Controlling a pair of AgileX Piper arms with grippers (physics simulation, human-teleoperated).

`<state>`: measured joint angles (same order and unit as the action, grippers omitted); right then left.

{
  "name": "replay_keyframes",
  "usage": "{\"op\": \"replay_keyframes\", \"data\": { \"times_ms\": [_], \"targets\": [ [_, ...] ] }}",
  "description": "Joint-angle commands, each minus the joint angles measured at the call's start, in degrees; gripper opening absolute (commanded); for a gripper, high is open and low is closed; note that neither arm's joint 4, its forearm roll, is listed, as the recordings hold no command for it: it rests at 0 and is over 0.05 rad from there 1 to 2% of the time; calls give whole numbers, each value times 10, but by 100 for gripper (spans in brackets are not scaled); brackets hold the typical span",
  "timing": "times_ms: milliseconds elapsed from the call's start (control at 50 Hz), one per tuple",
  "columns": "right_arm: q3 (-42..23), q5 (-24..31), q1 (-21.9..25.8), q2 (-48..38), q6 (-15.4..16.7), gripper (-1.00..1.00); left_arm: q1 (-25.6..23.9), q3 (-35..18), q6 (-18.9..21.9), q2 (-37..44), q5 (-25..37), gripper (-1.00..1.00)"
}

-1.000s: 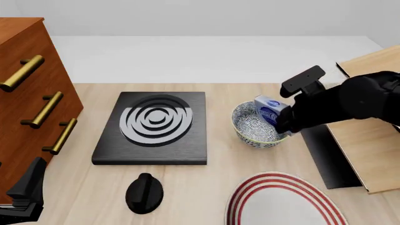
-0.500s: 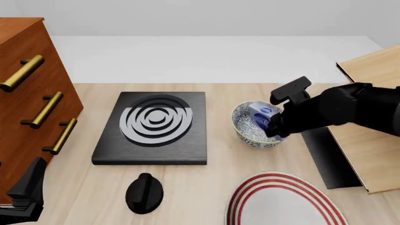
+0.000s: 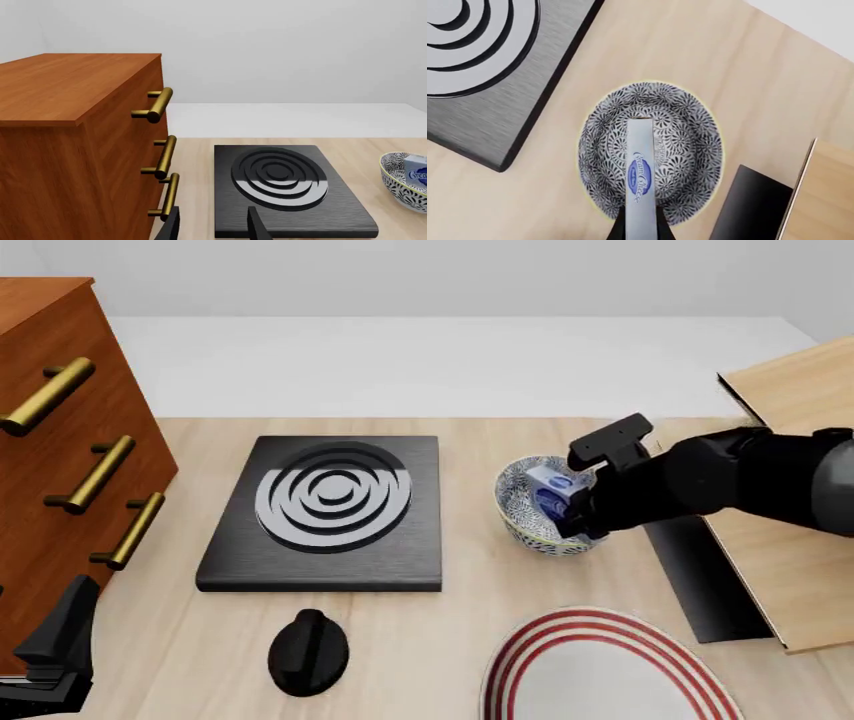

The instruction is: Pick up the cream cheese and put it in the bowl.

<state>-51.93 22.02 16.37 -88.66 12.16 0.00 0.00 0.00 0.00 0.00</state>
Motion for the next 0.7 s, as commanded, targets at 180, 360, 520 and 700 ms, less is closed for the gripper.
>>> {"op": "replay_keyframes", "data": {
  "times_ms": [180,360,520,700],
  "targets": [
    [-2,-1,4,3,-9,100,0,0,0,0,0,100],
    [-5,8,8,13,-13,100,0,0,0,0,0,100],
    [-21,27,8,26,-9,100,0,0,0,0,0,100],
    [-59,71,15,63,-12,100,0,0,0,0,0,100]
  ]
}}
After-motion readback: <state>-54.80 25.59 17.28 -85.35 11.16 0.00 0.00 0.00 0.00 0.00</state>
